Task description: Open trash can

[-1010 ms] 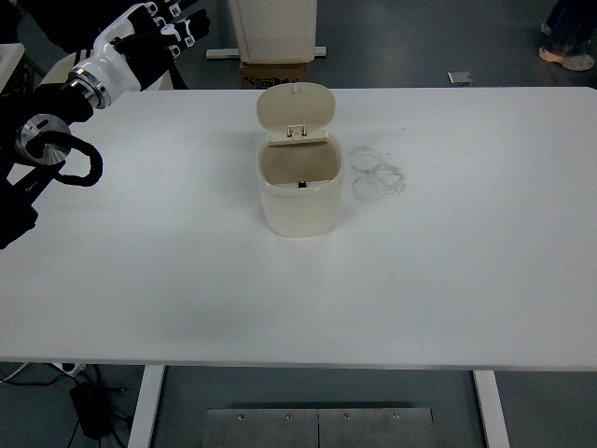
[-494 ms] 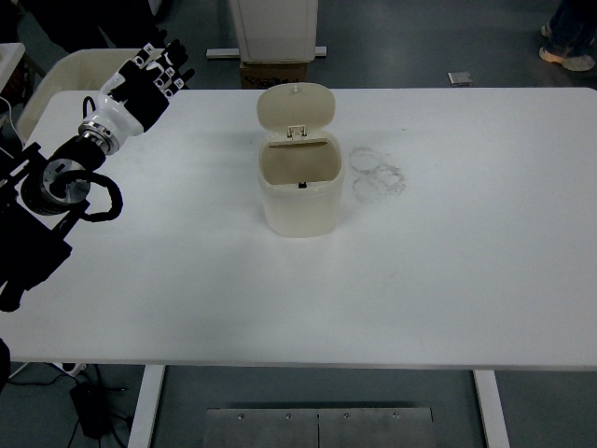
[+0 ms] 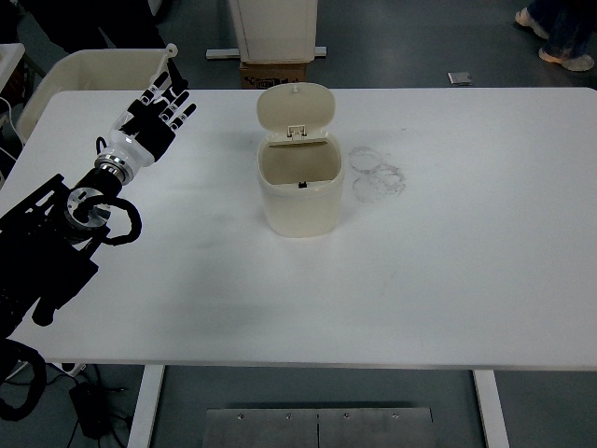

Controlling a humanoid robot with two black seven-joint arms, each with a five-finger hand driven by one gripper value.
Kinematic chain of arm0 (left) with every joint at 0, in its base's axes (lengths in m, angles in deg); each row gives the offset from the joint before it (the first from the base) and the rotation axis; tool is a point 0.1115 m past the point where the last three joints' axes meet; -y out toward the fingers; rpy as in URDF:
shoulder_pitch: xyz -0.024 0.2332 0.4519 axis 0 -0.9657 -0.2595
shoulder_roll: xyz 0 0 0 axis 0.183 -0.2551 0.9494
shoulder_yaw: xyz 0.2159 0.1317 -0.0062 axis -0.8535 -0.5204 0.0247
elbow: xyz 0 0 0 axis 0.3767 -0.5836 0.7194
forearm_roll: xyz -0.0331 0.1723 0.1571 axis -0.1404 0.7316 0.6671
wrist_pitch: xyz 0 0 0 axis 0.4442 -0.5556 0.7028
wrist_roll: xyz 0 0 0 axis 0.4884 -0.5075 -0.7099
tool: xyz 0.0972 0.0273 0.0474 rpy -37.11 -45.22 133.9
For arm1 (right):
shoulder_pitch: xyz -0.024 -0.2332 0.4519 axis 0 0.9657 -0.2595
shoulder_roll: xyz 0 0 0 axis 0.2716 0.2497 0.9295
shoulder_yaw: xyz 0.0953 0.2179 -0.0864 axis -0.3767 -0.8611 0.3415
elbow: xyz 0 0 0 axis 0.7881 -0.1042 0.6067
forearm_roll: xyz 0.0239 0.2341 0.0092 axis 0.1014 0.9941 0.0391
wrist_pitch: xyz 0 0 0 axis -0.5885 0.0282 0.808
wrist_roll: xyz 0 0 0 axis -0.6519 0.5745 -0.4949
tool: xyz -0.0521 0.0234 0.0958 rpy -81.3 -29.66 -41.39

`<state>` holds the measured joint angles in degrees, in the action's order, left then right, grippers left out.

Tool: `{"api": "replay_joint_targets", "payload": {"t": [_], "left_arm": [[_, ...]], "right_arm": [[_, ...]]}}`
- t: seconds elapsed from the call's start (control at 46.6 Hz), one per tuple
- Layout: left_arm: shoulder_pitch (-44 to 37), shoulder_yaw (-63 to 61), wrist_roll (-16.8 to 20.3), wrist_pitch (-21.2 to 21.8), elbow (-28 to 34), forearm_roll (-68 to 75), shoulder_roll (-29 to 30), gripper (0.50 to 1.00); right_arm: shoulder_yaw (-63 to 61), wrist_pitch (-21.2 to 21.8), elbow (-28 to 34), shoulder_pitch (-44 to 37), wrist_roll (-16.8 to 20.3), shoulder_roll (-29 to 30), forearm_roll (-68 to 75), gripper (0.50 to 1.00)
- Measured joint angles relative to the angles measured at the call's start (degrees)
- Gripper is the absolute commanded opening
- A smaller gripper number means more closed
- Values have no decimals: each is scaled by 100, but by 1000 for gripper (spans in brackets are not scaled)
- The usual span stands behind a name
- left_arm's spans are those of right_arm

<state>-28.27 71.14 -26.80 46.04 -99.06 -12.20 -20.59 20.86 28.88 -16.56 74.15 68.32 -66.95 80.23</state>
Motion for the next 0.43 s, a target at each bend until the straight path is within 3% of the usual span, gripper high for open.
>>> {"api": "replay_joint_targets", "payload": {"t": [0.43], "left_arm": [[-25, -5, 8, 9, 11, -18, -71, 1000]], "right_arm": [[-42, -9, 0, 1, -6, 0, 34, 993]]}}
